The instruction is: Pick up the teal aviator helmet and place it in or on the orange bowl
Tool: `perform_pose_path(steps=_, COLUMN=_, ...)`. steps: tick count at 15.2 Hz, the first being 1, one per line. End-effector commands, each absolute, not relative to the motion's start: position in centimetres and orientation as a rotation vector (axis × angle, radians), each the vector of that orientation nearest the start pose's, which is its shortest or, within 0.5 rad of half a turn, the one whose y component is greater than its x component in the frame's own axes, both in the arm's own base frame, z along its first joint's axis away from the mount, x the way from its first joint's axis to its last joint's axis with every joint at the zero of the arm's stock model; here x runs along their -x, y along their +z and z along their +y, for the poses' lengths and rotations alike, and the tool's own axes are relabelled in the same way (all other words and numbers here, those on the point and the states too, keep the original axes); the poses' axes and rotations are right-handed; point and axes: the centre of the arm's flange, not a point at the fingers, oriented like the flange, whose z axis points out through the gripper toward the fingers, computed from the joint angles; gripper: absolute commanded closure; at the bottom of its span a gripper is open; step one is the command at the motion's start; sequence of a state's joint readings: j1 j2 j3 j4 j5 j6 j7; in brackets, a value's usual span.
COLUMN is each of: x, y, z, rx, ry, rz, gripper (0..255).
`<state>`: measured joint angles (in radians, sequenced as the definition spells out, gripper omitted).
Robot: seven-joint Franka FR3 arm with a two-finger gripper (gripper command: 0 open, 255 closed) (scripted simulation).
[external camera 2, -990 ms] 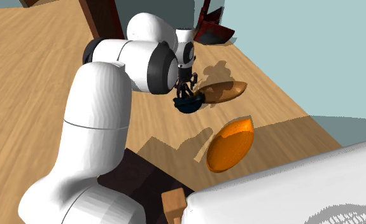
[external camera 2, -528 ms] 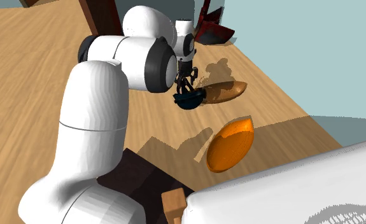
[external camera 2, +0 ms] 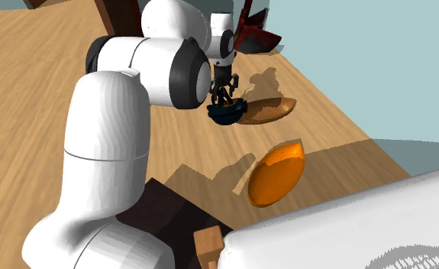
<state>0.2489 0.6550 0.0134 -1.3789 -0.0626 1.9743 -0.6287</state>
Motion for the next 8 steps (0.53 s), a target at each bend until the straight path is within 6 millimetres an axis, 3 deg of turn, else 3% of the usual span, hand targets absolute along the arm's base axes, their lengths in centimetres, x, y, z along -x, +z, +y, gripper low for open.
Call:
perform_pose_path(steps=1, x=-69.2, y=33.0, z=16.1, rx=2.852, ry=0.102, rz=-1.402, gripper=255)
perform_pose_path(steps=8, x=-66.8, y=34.4, z=7.3, rx=2.852, ry=0.102, rz=-1.402, gripper=255)
